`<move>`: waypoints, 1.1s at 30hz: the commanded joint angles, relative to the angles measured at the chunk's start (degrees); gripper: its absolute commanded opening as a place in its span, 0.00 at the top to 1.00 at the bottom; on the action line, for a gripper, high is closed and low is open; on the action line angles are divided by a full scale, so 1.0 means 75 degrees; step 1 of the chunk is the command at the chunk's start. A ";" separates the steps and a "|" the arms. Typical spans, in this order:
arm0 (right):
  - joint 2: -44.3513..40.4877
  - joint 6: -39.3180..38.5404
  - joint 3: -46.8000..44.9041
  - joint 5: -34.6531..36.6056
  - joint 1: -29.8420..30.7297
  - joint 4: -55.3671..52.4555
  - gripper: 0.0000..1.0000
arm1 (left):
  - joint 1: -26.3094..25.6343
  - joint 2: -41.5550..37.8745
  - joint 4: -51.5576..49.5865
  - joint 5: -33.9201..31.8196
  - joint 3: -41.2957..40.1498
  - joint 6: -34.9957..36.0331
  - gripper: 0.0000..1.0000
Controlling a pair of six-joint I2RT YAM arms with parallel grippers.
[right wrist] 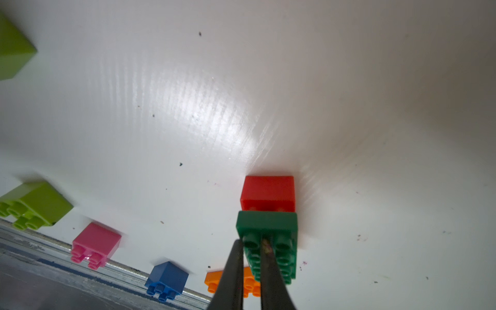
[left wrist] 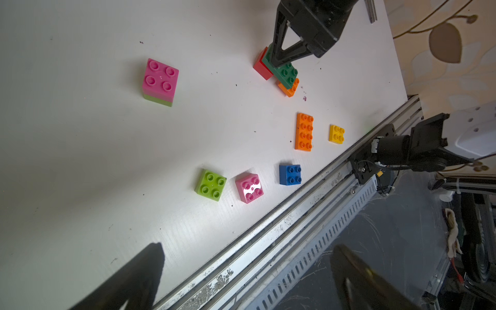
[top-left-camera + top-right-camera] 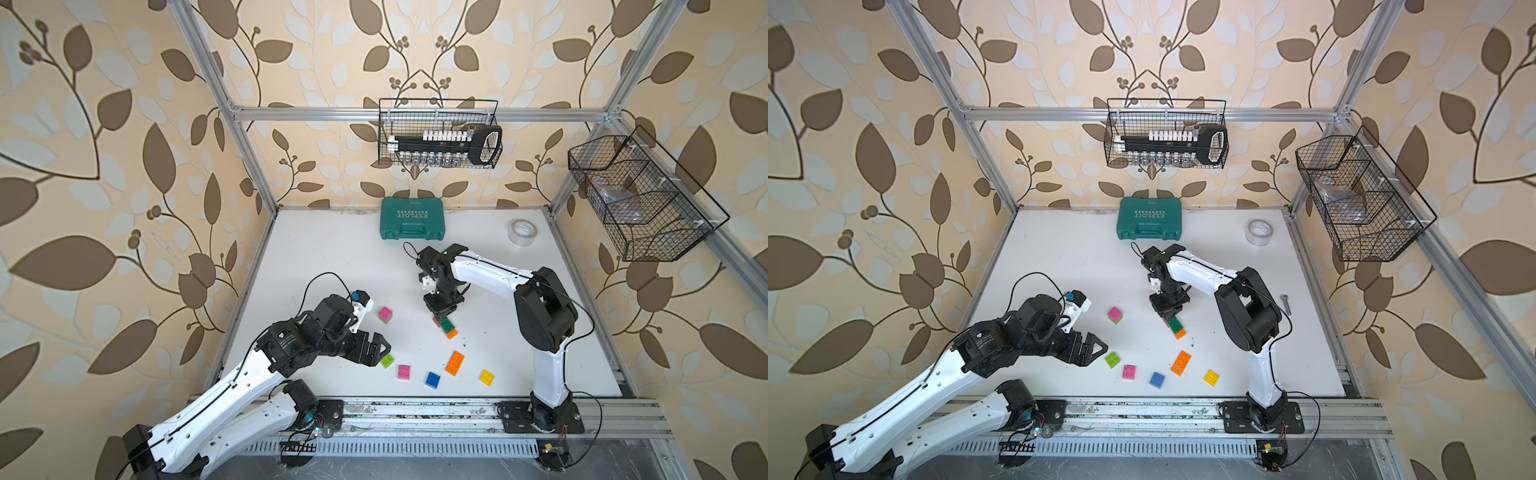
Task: Assemble the letter r with lego
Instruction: Assemble the lego brick with the lego brick.
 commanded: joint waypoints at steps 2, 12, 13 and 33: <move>0.1045 -0.0200 -0.0373 -0.0005 -0.0144 0.0448 0.88 | -0.0058 0.0000 -0.0056 -0.0007 0.0127 -0.0014 0.01; 0.1439 -0.0308 -0.0159 0.0111 -0.0295 0.0194 0.79 | -0.0058 -0.0023 -0.0047 -0.0026 0.0127 -0.0028 0.01; 0.1440 -0.0289 -0.0135 0.0119 -0.0294 0.0171 0.76 | -0.0058 -0.0012 -0.0051 -0.0025 0.0127 -0.0024 0.01; 0.0096 0.0053 0.0683 -0.0285 -0.0319 -0.0492 0.57 | -0.0058 -0.0082 -0.0041 -0.0011 0.0117 -0.0029 0.01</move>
